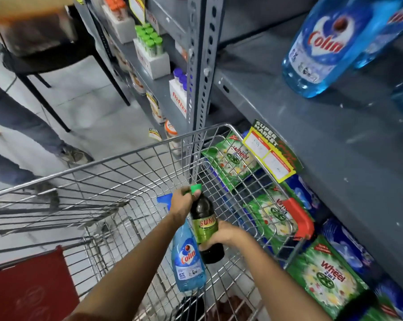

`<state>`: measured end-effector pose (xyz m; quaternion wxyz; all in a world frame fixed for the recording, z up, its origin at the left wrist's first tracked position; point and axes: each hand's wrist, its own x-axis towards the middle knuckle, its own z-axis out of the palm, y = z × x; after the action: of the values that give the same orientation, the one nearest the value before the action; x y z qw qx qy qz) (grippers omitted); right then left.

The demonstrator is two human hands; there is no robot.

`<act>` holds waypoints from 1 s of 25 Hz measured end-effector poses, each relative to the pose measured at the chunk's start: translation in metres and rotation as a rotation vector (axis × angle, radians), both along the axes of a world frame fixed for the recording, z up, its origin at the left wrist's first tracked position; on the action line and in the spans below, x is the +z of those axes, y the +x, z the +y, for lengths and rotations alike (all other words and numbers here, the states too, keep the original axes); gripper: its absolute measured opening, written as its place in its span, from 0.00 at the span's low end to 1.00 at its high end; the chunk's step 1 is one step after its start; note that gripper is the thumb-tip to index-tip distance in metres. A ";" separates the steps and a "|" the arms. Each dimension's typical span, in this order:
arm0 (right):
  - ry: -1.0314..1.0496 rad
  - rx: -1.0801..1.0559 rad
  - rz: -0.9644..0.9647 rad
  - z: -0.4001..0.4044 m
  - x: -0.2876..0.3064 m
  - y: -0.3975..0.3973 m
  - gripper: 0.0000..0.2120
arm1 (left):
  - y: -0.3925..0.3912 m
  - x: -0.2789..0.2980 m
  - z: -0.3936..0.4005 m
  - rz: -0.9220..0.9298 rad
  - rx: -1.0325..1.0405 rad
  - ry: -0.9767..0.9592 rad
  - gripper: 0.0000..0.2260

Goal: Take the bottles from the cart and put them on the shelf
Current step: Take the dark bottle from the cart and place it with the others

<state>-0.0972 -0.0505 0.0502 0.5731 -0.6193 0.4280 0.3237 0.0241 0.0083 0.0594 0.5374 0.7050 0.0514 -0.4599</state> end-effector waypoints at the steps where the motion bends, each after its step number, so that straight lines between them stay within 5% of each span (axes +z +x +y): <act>1: 0.023 -0.003 -0.060 0.001 0.010 0.000 0.32 | 0.000 0.019 -0.003 0.028 0.040 -0.063 0.05; 8: 0.175 -0.193 -0.450 0.001 0.129 -0.033 0.13 | -0.014 0.154 -0.013 -0.037 -0.017 -0.485 0.10; 18: -0.134 -0.250 -0.825 0.033 0.290 -0.156 0.15 | -0.139 0.329 0.014 -0.062 -0.243 -0.937 0.09; 25: -0.329 -0.280 -0.925 0.055 0.341 -0.233 0.15 | -0.217 0.387 0.030 -0.105 -0.372 -1.047 0.07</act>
<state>-0.3303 0.0040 0.3917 0.6353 -0.7167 0.2536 -0.1358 -0.1927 0.0387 0.4463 0.7275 0.3631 -0.3361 -0.4753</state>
